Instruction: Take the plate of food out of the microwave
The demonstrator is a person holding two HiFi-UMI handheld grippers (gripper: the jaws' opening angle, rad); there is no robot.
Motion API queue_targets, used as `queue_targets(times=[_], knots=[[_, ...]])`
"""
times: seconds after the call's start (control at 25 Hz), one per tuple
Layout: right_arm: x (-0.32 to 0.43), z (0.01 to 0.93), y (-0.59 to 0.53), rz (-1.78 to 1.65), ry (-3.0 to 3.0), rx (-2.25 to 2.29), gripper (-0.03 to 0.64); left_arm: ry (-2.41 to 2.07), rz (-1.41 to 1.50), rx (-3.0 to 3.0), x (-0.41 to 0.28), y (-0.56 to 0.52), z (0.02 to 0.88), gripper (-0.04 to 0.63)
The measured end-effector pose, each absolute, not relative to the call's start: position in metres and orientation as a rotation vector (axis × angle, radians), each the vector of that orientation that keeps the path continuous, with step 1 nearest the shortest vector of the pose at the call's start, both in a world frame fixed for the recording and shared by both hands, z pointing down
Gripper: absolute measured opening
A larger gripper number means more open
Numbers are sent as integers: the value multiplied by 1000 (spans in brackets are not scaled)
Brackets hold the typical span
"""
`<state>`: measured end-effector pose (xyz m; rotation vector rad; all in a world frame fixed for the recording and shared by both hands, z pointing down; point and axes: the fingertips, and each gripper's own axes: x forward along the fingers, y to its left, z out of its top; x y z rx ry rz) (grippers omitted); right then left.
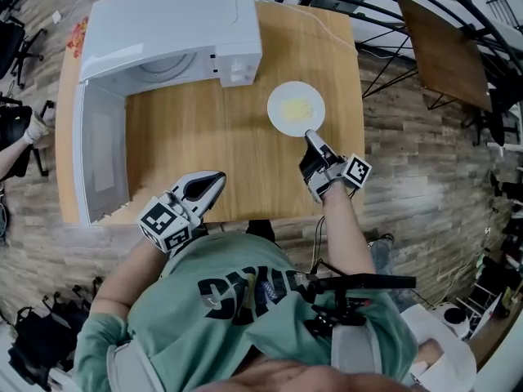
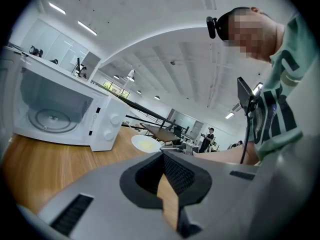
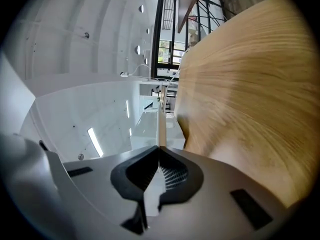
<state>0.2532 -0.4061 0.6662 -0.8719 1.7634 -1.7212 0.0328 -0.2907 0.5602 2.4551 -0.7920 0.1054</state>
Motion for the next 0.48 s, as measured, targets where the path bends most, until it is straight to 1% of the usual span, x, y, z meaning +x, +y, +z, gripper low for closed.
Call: queue_targets(times=[0.48], knots=[[271,715,-414,-1780,1705,-964,14,-782,137,2440,40,-295,569,-3]])
